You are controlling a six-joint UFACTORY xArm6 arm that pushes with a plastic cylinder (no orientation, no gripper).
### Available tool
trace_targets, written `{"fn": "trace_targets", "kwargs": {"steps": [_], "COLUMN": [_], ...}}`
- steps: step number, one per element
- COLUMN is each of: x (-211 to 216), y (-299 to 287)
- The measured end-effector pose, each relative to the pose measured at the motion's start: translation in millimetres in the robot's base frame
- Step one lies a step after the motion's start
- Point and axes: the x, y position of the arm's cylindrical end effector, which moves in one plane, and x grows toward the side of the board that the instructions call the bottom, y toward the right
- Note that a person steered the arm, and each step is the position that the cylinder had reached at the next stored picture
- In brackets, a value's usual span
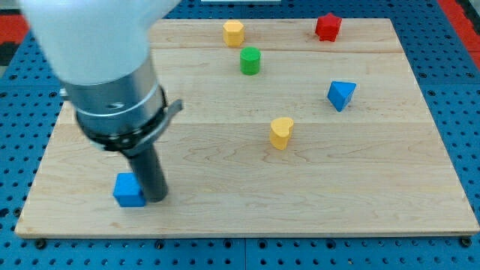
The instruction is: Point your arm at the green circle
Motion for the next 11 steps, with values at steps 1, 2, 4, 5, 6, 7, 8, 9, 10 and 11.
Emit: {"fn": "trace_targets", "kwargs": {"steps": [1,2,4,5,6,7,8,9,10,11], "x": [5,4,0,-31,-51,-93,-137,-198,-250,-275], "y": [-23,-46,-50,-37,-18,0,27,43,72,117]}}
